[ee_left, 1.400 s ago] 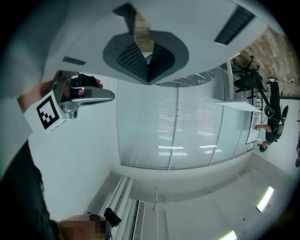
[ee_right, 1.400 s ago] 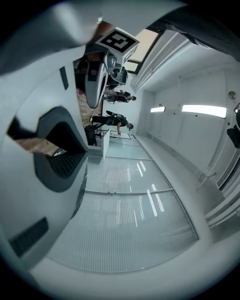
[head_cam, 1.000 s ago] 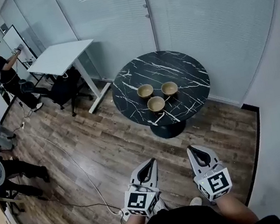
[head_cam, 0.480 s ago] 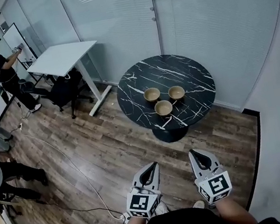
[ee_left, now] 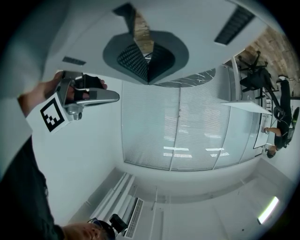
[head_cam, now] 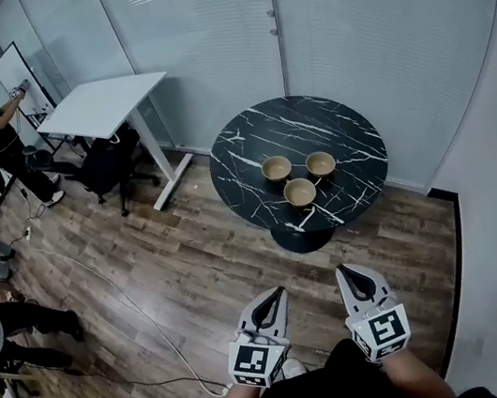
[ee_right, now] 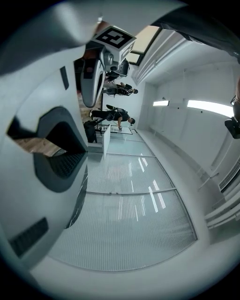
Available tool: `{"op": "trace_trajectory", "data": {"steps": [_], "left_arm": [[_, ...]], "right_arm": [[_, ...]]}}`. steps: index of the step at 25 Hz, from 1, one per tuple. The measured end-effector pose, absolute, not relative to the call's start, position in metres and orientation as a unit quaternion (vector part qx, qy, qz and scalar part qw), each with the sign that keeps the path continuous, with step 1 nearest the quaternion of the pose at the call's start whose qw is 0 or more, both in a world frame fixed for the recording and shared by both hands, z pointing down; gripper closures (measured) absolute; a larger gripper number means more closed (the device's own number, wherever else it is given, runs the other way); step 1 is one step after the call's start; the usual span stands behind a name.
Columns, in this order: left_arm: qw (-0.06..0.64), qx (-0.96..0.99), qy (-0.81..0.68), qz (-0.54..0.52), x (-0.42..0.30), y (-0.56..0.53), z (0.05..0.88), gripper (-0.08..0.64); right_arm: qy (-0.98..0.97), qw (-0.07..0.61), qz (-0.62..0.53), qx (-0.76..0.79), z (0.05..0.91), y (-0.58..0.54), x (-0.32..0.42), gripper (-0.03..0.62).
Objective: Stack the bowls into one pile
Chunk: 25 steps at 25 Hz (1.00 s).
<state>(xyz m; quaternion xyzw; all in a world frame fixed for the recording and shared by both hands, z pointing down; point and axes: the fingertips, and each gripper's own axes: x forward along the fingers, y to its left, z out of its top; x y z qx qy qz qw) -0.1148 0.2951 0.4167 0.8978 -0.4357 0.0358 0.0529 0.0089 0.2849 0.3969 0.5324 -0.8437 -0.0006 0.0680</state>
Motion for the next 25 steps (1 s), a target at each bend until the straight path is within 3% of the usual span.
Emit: {"op": "trace_trajectory", "data": {"steps": [25], "left_arm": [[0.064, 0.885, -0.458, 0.056, -0.086, 0.145, 0.432, 0.549]], "right_arm": [[-0.846, 0.086, 0.021, 0.526, 0.424, 0.13, 0.057, 0.583]]}}
